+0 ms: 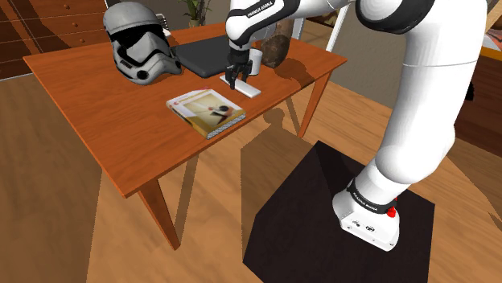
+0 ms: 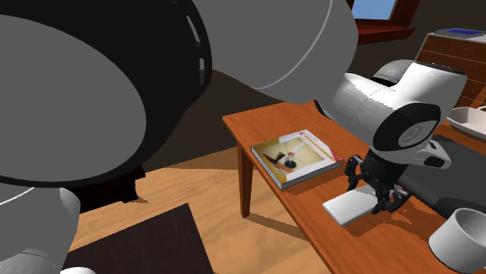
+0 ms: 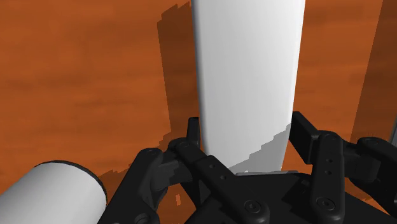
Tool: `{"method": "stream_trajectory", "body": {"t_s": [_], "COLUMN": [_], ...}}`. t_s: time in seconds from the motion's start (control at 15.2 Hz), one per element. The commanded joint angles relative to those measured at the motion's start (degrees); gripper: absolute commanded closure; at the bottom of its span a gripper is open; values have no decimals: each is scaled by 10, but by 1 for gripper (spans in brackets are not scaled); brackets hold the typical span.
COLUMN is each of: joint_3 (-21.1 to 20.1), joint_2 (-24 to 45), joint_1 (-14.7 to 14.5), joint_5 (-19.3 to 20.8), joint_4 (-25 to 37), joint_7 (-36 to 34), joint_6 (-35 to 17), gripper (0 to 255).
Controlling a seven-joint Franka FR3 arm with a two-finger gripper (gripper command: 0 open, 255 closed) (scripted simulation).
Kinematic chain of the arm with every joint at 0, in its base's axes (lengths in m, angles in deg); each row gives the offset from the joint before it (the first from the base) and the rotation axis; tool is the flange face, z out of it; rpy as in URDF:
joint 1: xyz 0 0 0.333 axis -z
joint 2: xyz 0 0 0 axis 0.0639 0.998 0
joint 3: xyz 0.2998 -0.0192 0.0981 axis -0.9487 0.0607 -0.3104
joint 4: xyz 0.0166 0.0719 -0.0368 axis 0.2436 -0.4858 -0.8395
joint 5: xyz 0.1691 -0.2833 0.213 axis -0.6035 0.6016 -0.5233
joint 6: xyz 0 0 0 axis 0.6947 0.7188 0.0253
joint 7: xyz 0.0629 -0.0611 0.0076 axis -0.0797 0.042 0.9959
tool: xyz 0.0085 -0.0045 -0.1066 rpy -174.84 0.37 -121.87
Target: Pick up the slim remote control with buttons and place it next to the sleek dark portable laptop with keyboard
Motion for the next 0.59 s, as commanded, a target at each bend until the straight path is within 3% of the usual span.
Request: {"method": "stream_trajectory", "body": {"t_s": [0.0,0.33,0.53], "joint_3": [0,0,-1], "joint_2": [0,0,-23], "joint_1": [0,0,0], "joint_5": [0,0,-3], "joint_4": [0,0,26], "joint_7": [0,0,2], "joint_6": [0,0,49], "gripper": [0,0,0]}}
